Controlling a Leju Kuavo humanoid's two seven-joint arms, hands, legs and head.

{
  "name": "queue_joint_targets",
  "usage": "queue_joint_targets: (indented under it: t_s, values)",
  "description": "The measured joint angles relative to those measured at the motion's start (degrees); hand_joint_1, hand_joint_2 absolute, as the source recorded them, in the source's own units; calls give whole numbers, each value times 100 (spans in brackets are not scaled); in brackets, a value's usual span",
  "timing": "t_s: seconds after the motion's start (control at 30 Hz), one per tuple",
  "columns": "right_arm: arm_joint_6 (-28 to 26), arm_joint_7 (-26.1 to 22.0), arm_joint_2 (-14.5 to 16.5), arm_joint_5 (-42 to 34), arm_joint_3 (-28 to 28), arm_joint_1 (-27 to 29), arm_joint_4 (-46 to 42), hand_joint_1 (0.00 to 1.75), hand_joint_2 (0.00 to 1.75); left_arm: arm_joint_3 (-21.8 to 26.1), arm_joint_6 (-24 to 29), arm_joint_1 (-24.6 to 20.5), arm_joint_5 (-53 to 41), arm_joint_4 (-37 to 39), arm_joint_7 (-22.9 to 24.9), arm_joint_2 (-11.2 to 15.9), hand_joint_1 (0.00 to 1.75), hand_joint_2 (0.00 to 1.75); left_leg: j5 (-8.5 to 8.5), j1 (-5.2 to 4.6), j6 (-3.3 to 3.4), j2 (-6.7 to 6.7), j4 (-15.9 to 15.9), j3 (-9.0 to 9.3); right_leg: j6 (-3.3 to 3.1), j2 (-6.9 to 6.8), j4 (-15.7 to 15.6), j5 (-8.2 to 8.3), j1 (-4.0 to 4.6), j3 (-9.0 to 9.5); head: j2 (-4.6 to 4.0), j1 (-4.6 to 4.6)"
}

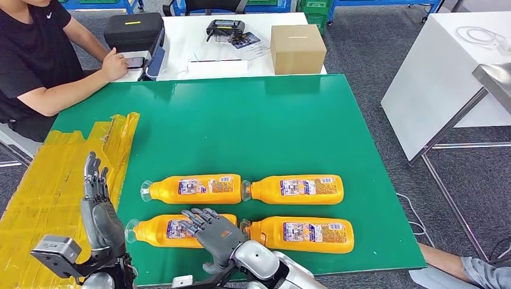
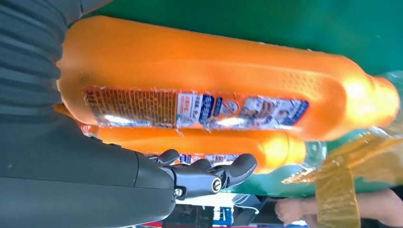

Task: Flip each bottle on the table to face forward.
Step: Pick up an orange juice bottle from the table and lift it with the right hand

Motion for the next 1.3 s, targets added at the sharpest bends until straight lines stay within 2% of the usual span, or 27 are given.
queue_joint_targets:
  t_s: [0.2,0.47,0.53,0.6,0.67,0.7,0.97,1.3]
  values:
    - [37,240,26,448,22,-44,228,0,175,60,-68,55,34,-46,3,-32,0,0,0,0,0,0,0,0,0,0,0,0,0,0,0,0]
    - [307,303,133,457,32,-253,707,2,175,128,-166,83,94,-69,11,-33,0,0,0,0,0,2,0,6,0,1,0,0,0,2,0,0]
    - [384,291,174,393,39,-379,898,34,175,132,-172,79,104,-69,31,-33,0,0,1,0,-1,2,0,9,0,1,0,0,0,3,0,-1]
    - [506,221,212,296,48,-568,1149,111,175,132,-179,65,128,-69,64,-33,0,0,2,0,-3,2,0,17,0,1,-1,0,0,2,0,-2]
    - [620,147,249,228,51,-755,1417,166,175,131,-186,42,154,-68,93,-33,0,0,2,0,-4,0,-1,32,0,0,-2,-1,0,-10,0,-1]
    - [651,117,268,198,52,-831,1541,174,175,131,-187,28,164,-67,105,-33,0,0,2,0,-4,-1,-1,39,0,0,-2,-1,0,-15,0,-1]
    - [816,-12,420,-42,69,-1173,2271,175,175,95,-180,-67,215,-48,175,-33,0,0,2,-1,-4,11,-2,67,-1,3,-4,0,-2,-5,0,-1]
    - [903,-56,531,-177,78,-1316,2578,175,175,71,-163,-113,264,-10,201,-33,0,0,3,0,-4,16,-3,94,-1,3,-4,1,0,19,0,-2]
